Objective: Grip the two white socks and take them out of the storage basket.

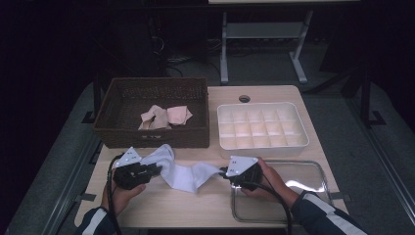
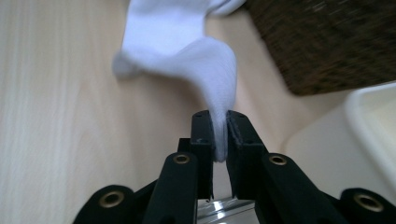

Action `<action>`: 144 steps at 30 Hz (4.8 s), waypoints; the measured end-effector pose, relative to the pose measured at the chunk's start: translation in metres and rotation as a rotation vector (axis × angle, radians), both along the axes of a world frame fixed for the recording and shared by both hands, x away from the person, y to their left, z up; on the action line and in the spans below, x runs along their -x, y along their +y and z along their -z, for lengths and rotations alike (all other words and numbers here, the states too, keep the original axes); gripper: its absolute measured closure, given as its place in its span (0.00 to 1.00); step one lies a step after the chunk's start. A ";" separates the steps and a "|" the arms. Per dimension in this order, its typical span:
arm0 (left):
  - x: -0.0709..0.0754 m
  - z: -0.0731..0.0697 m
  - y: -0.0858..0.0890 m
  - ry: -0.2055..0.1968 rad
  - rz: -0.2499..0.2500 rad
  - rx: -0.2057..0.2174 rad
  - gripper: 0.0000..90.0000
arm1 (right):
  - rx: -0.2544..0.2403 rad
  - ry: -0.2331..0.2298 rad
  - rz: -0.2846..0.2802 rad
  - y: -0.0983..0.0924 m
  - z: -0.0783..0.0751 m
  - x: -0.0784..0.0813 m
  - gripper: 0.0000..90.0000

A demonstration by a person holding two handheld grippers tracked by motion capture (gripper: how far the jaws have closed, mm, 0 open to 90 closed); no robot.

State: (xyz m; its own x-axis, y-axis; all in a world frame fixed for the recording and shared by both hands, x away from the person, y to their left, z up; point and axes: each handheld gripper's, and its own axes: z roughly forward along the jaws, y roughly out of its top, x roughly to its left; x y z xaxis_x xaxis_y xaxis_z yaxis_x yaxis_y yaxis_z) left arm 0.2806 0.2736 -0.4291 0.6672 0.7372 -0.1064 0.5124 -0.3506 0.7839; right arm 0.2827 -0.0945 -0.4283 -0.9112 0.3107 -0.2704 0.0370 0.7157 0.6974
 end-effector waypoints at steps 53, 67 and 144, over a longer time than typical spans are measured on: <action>0.002 0.031 -0.060 0.104 0.320 -0.147 0.76 | 0.015 0.288 -0.019 0.019 0.034 -0.016 0.83; 0.005 0.030 -0.062 0.113 0.327 -0.153 0.76 | -0.002 0.066 0.101 0.003 0.004 -0.007 0.73; -0.049 -0.009 -0.077 -0.104 0.255 -0.069 0.91 | -0.004 0.239 -0.011 0.024 0.027 -0.024 0.58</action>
State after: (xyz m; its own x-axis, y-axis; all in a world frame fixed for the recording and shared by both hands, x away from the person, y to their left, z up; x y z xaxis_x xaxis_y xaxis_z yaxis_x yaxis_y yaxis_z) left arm 0.3295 0.1970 -0.4200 0.8366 0.5476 0.0169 0.3192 -0.5122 0.7973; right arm 0.3067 -0.0700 -0.4549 -0.9526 0.3010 -0.0452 0.1938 0.7146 0.6722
